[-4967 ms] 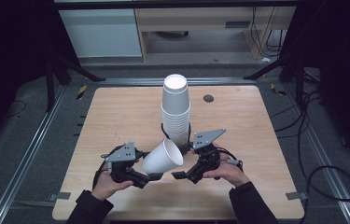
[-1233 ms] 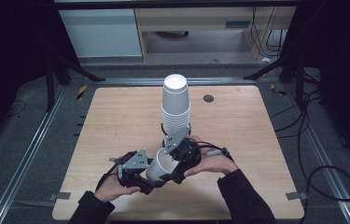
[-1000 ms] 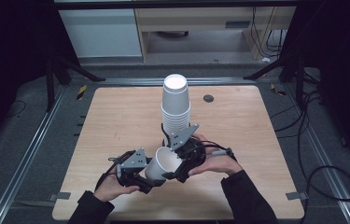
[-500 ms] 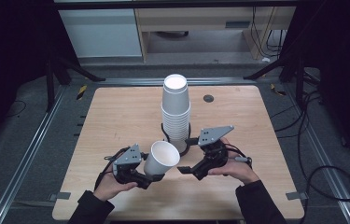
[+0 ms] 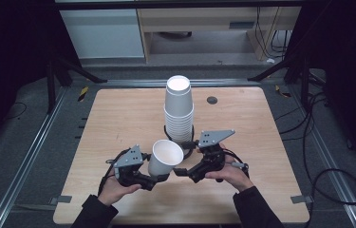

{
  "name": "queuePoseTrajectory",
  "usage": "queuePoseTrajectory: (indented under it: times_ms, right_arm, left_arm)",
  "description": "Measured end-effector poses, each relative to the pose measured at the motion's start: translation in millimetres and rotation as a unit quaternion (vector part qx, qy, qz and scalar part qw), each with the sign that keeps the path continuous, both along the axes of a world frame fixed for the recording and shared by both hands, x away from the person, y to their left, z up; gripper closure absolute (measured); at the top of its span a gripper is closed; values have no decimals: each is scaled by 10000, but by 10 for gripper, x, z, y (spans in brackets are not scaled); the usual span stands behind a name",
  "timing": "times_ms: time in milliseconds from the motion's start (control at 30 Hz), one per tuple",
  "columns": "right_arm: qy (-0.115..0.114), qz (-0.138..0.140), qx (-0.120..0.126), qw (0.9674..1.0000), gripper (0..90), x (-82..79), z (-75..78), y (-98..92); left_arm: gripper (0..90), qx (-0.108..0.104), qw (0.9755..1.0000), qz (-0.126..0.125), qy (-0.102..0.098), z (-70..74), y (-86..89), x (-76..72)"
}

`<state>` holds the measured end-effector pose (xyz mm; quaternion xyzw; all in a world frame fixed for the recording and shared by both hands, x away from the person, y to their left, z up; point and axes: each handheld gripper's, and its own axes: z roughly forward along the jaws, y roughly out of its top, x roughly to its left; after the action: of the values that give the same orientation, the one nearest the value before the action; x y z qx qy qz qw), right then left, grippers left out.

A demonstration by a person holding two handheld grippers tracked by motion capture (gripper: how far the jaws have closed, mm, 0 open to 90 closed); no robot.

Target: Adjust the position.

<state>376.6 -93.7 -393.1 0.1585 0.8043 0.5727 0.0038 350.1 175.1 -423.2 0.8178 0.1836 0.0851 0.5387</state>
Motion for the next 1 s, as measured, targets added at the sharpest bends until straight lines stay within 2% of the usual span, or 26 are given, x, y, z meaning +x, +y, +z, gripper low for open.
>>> queuePoseTrajectory:
  times_ms: [133,267,633,1000]
  right_arm:
    - [106,53,132,9998,38,8,-22,24]
    - [179,141,152,9996,39,5,-40,63]
    - [255,283,266,9989,41,0,-103,167]
    - [280,291,371,9985,65,-5,-143,241]
  left_arm:
    - [226,6,10000,-16,-40,4,-31,-15]
    - [226,-12,10000,-25,-58,0,-62,-26]
    - [227,1,9999,-97,-83,-3,-132,-56]
    - [227,52,9999,-89,-124,-17,-173,-71]
